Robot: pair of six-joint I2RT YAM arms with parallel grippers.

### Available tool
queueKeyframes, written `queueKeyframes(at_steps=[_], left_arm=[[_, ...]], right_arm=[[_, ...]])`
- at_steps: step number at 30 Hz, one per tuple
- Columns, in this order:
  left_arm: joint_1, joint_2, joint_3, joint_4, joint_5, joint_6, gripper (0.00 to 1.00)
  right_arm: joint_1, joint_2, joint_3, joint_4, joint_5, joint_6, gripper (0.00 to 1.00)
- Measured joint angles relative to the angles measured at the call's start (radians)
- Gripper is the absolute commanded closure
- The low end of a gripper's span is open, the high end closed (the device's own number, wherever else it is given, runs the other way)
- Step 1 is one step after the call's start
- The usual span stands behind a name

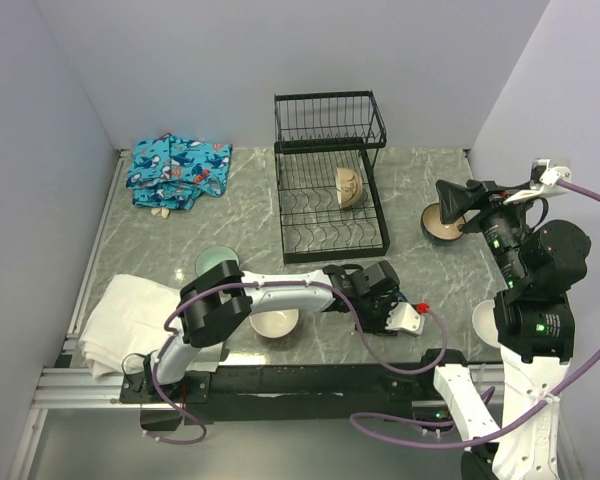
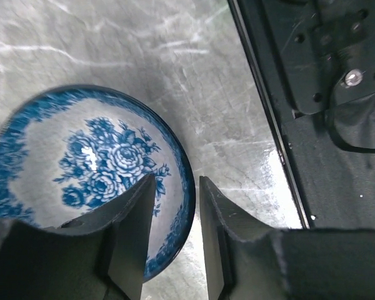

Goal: Load the bowls into the dish rack

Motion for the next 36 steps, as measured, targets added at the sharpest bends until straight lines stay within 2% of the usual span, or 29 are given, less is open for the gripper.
queueKeyframes(at_steps=[7, 8, 12, 15, 20, 23, 25, 29, 32, 36], left_arm=[[-0.001, 0.016, 0.000, -0.004, -0.010, -0.002, 0.72], [-0.002, 0.016, 0.000, -0.004, -0.010, -0.005, 0.80], [-0.005, 0.014, 0.004, -0.001, -0.010, -0.011, 0.93], [-0.003, -0.010, 0.010, -0.002, -0.016, -0.016, 0.96], [0.037, -0.099, 0.019, -0.112, 0.034, -0.068, 0.97], [0.111, -0.171, 0.038, -0.146, 0.098, -0.126, 0.99], [0.201, -0.234, 0.045, -0.132, 0.151, -0.187, 0.99], [0.417, -0.333, 0.045, -0.023, 0.254, -0.364, 0.99], [0.572, -0.406, -0.062, 0.220, 0.341, -0.572, 0.99], [0.649, -0.436, -0.239, 0.521, 0.409, -0.819, 0.98]], right_arm=[[0.000, 0.000, 0.002, 0.000, 0.005, -0.003, 0.30], [0.000, 0.000, 0.002, 0.000, 0.006, -0.003, 0.30], [0.000, -0.002, 0.002, 0.000, 0.008, -0.002, 0.31], [0.000, -0.002, 0.002, 0.000, 0.011, -0.002, 0.32], [0.000, 0.015, 0.024, 0.016, 0.024, -0.002, 0.34], [0.000, 0.040, 0.037, 0.052, 0.030, -0.003, 0.34], [-0.004, 0.070, 0.043, 0.062, 0.033, -0.005, 0.34], [-0.020, 0.148, 0.047, 0.063, 0.033, -0.034, 0.35], [-0.031, 0.219, 0.053, 0.061, 0.036, -0.076, 0.36], [-0.052, 0.327, 0.075, 0.047, 0.052, -0.121, 0.36]])
